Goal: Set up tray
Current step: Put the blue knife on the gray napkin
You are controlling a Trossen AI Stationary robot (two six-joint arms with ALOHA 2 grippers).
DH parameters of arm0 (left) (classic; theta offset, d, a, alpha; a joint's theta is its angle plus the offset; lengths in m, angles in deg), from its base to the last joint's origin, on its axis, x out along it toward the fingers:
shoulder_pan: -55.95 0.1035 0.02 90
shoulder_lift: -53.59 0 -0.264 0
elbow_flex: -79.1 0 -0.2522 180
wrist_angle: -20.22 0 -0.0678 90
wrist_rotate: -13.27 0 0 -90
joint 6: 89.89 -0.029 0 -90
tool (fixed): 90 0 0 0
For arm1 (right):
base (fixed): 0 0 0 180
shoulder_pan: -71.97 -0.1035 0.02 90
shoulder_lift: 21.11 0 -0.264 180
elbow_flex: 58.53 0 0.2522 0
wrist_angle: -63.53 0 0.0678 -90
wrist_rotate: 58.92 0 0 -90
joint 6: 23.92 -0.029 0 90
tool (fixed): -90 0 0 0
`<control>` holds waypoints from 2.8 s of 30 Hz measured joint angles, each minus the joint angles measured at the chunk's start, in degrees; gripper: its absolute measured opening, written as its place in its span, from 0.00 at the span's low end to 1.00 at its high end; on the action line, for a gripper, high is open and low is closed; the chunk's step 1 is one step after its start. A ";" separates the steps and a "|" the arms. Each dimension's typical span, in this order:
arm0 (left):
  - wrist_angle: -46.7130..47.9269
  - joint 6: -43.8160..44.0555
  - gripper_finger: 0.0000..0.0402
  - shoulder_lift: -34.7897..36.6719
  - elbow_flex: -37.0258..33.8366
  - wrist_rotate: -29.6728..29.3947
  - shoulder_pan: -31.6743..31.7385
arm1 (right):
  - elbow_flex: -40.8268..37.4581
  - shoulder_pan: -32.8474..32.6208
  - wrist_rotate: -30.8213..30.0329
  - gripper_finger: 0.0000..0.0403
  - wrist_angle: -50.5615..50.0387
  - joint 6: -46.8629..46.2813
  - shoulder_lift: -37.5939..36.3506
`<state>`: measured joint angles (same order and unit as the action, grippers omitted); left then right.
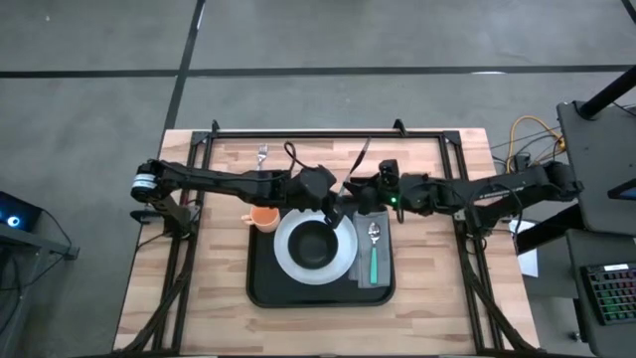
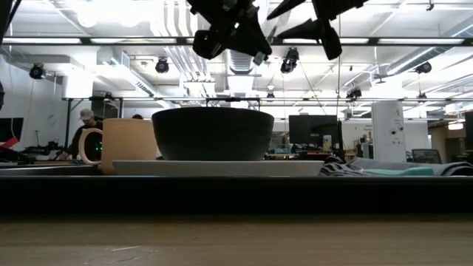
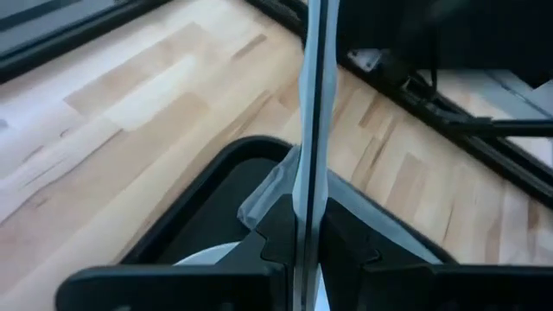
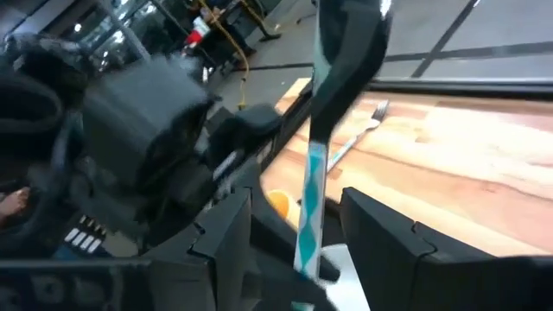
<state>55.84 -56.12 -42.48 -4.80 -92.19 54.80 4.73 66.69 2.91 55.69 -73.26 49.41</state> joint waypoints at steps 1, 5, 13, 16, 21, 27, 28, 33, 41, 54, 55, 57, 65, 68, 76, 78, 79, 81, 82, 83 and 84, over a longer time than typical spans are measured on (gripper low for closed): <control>-0.40 -0.12 0.03 -0.01 0.09 -0.02 -0.11 | 0.00 0.13 0.22 0.41 0.00 0.02 0.00; -0.11 -0.25 0.03 -0.23 0.08 0.18 -0.46 | 0.00 0.87 0.15 0.37 0.40 0.27 -0.28; -0.25 -0.25 0.03 -0.45 0.07 0.27 -0.81 | 0.00 1.91 1.30 0.25 0.70 -0.21 0.29; -0.21 -0.25 0.03 -0.60 0.07 0.44 -0.81 | 0.00 2.01 1.73 0.18 0.68 -1.02 0.74; -0.19 -0.12 0.03 -0.60 0.07 0.47 -0.83 | 0.00 1.99 2.48 0.05 0.48 -0.38 0.90; -0.30 -0.18 0.04 -0.58 0.06 0.39 -0.72 | 1.41 1.97 2.60 0.04 -1.74 0.66 0.79; -0.53 -0.26 0.05 -0.52 0.07 0.45 -0.70 | 2.11 1.97 2.70 0.04 -3.24 0.78 0.57; -0.58 -0.27 0.24 -0.35 0.05 0.53 -0.68 | 6.36 1.91 2.89 0.04 -12.53 2.45 -0.58; 2.01 -2.51 0.47 1.57 -0.08 3.14 -0.72 | 12.06 0.19 2.76 0.03 -31.63 -2.97 -1.78; 3.70 -6.28 0.56 7.22 -0.25 4.46 2.93 | 2.79 -14.46 10.59 0.03 -33.60 -34.41 -1.68; 3.68 -6.46 0.56 7.40 -0.21 4.66 3.06 | 1.95 -14.77 11.23 0.03 -32.28 -35.40 -1.33; 3.67 -7.54 0.56 7.53 -0.19 4.78 3.06 | 0.08 -15.05 11.90 0.03 -30.00 -37.43 -0.36; 3.70 -7.79 0.56 7.73 0.05 5.45 3.12 | -4.30 -15.08 19.61 0.03 -24.85 -41.10 5.16; 3.68 -7.79 0.56 8.19 0.05 5.82 3.12 | -4.32 -15.03 21.10 0.03 -24.66 -41.11 7.24; 3.67 -7.79 0.56 9.36 0.05 6.14 3.12 | -4.83 -12.09 25.28 0.03 -18.32 -37.63 14.56; 3.68 -7.79 0.56 9.65 0.05 6.34 3.12 | -4.85 -10.92 26.02 0.03 -17.77 -36.62 15.32; 3.68 -7.79 0.56 9.72 0.05 6.54 3.12 | -4.90 -10.39 26.16 0.03 -17.81 -36.16 15.47; 3.78 -7.79 0.56 10.08 0.05 6.60 3.10 | -5.10 -9.59 26.60 0.03 -18.55 -35.76 15.16; 3.82 -7.78 0.56 10.18 0.05 6.60 3.06 | -5.39 -9.33 26.74 0.03 -19.56 -35.85 14.92; 3.81 -7.79 0.56 10.34 0.05 6.62 3.06 | -5.65 -8.99 26.94 0.03 -20.37 -36.21 14.77; 3.90 -7.78 0.56 10.56 0.05 6.61 3.06 | -5.98 -8.71 27.27 0.03 -20.65 -36.60 14.52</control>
<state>59.74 -63.90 -31.91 -4.75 -85.58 57.86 -1.25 57.98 30.18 35.04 -109.85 63.94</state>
